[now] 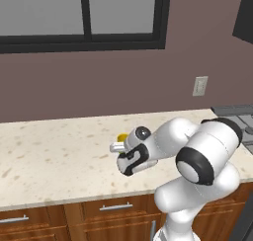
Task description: Clear the mugs and bowl far away from the sink.
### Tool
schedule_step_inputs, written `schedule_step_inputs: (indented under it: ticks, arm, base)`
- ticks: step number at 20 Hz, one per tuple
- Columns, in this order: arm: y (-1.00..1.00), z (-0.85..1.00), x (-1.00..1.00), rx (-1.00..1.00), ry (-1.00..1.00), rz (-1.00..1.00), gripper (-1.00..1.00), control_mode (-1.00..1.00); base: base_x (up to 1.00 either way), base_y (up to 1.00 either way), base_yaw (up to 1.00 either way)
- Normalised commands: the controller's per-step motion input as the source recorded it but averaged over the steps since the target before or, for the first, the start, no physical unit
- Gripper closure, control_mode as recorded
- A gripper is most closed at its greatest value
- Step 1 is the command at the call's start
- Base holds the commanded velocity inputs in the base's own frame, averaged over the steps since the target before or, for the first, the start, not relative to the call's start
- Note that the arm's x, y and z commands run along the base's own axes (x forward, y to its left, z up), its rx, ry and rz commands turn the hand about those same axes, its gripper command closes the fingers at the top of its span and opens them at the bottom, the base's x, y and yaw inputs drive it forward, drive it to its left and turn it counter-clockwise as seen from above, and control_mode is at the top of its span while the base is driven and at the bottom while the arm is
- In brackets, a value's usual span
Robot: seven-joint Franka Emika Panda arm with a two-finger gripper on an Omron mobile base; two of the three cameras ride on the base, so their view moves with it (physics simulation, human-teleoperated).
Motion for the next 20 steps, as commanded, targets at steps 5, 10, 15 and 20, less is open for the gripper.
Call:
schedule_step_inputs:
  ticks: [5, 10, 15, 20]
  arm:
    - [0.0, 0.0, 0.0, 0.0, 0.0, 0.0, -1.0, -1.0]
    - [-0.03, 0.58, -0.45, 0.03, -0.01, -0.01, -1.0, -1.0]
    - [-0.02, 1.0, -0.48, 0.03, 0.05, 0.0, -1.0, -1.0]
    - [-0.04, 1.0, -0.13, 0.0, 0.24, 0.0, -1.0, -1.0]
  base:
    - [0.0, 0.0, 0.0]
    - [0.0, 0.0, 0.0]
    - [0.0, 0.0, 0.0]
    - [0.0, 0.0, 0.0]
